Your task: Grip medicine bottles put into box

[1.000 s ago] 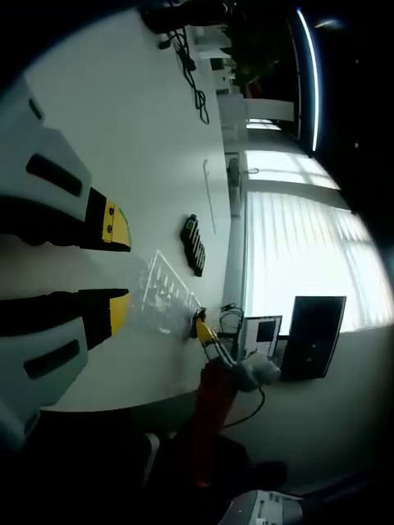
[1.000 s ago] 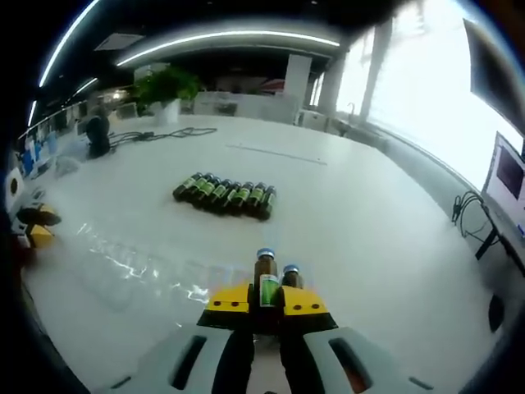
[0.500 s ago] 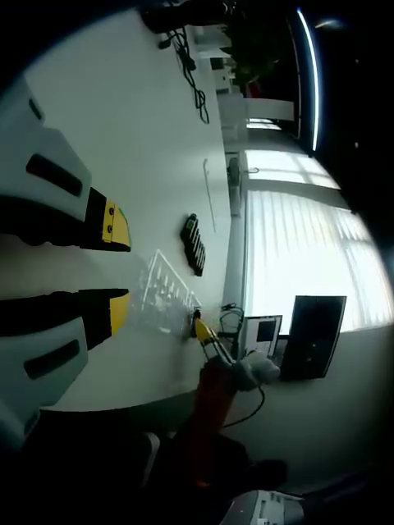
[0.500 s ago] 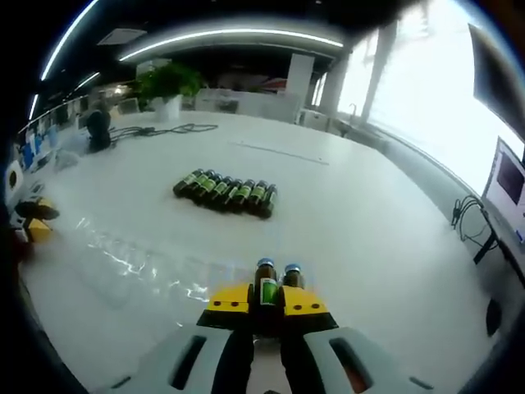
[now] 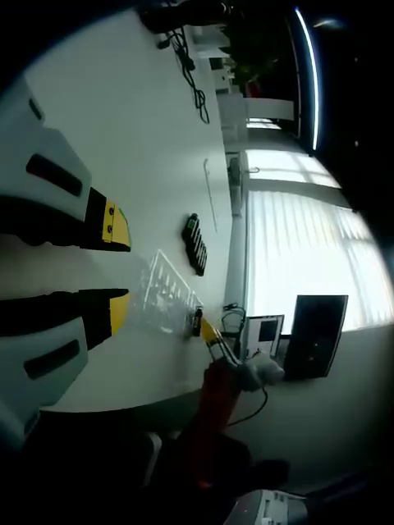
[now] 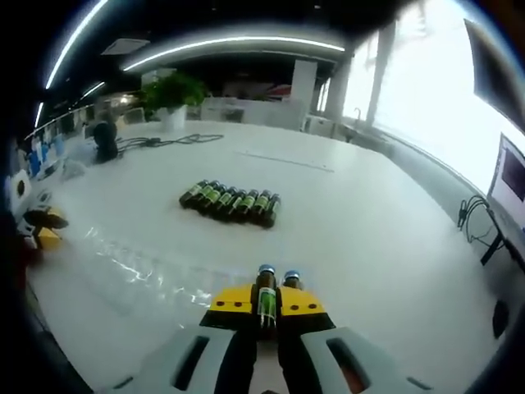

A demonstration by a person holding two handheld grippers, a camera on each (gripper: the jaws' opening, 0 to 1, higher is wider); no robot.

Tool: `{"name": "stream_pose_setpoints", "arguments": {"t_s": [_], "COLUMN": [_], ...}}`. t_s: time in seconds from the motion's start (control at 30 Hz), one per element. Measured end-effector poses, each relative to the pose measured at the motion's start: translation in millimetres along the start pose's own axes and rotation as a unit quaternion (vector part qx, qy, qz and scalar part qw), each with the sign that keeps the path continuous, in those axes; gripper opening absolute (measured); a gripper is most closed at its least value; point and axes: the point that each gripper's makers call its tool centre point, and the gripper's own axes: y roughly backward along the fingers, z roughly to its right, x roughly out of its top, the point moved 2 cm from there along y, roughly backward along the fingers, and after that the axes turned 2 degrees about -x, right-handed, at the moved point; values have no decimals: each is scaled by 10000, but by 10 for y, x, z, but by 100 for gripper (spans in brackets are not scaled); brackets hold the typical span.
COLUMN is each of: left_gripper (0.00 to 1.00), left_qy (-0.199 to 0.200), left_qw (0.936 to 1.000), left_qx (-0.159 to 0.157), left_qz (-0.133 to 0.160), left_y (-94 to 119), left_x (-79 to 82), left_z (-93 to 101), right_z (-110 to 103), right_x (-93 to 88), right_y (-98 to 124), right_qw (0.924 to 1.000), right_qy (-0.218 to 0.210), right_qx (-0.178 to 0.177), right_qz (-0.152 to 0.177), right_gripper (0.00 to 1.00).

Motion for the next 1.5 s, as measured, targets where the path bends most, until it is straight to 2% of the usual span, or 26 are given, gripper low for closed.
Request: {"name": "stream_pose_setpoints", "arguments": {"t_s": [0.43,0.77,1.0,1.13,1.17,1.2,1.23,1.27,1.3,1.33,1.5], "left_gripper": [12,12,12,12,12,12,12,12,12,12,12], "left_qy": [-7,-13,-20,-17,-22,-25,-29,-31,-31,-25,-24], "left_qw": [10000,10000,10000,10000,10000,10000,10000,10000,10000,10000,10000], "left_qx": [7,10,12,13,10,12,14,12,12,14,10], "left_qz": [-15,-17,-24,-27,-31,-34,-36,-38,-38,-32,-34], "left_y": [-1,3,3,1,0,0,-1,-1,0,1,-2], "left_x": [-6,-5,-8,-9,-10,-11,-12,-12,-13,-12,-11], "left_z": [-4,-3,-3,-3,-1,-1,-1,0,-1,-2,-1], "right_z": [-45,-46,-35,-47,-50,-51,-88,-120,-88,-69,-57], "right_x": [-50,-57,-75,-78,-79,-135,-90,-121,-192,-147,-154], "right_y": [-40,-39,-42,-42,-46,-56,-119,-130,-107,-103,-109], "right_qw": [9988,9992,9994,9995,9996,9994,9991,9996,9992,9997,9996], "right_qy": [170,82,-147,-134,-116,-24,231,3,-109,-64,-61], "right_qx": [338,318,317,281,264,260,346,254,140,214,221], "right_qz": [-296,-227,-66,-9,-12,-213,-71,-145,-360,-128,-189], "right_gripper": [1,1,1,1,1,1,3,6,6,6,6]}}
